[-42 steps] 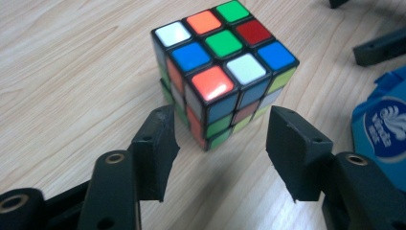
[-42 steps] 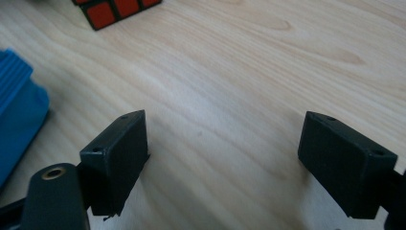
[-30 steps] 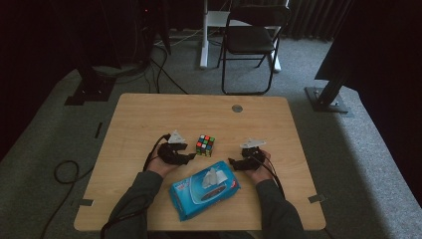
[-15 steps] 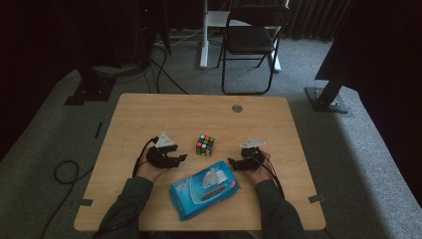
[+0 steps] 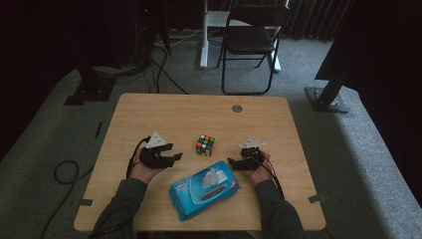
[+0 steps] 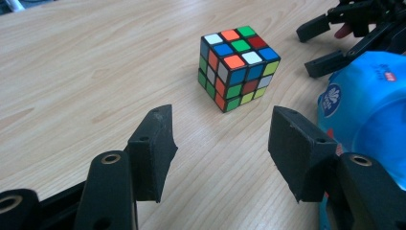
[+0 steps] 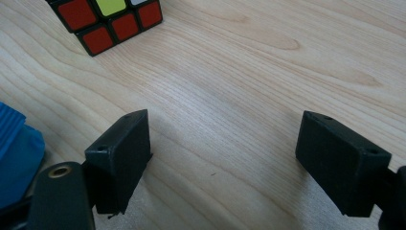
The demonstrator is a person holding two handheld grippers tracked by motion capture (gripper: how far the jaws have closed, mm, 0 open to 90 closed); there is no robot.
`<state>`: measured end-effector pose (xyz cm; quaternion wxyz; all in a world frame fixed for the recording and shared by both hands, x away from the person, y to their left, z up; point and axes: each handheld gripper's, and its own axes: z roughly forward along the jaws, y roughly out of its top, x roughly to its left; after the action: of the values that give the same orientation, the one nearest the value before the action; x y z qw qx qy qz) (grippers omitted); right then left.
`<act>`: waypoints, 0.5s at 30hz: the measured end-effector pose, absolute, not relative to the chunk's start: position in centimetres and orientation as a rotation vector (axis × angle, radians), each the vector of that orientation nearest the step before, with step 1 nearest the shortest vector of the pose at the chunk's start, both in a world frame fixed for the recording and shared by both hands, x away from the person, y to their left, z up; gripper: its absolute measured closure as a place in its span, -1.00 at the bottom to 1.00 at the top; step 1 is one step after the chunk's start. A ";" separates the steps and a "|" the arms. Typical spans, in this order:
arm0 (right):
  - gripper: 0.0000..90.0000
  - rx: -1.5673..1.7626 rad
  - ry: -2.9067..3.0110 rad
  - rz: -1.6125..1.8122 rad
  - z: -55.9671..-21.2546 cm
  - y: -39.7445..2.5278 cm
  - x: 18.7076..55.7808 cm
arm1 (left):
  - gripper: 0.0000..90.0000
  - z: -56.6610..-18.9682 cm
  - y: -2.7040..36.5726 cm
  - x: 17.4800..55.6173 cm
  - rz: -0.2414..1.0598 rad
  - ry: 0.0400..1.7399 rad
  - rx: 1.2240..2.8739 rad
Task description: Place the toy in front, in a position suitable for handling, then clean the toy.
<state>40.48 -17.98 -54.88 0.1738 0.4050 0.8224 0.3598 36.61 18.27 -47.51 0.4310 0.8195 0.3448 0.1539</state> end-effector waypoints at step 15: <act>-0.58 1.145 2.334 1.019 -54.9 -18.0 40.4 | -0.07 -45.9 19.1 35.3 0.421 0.829 2.035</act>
<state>40.42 -17.95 -54.89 0.1736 0.4039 0.8231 0.3594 35.30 19.13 -45.90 0.4370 0.8180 0.3334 0.1694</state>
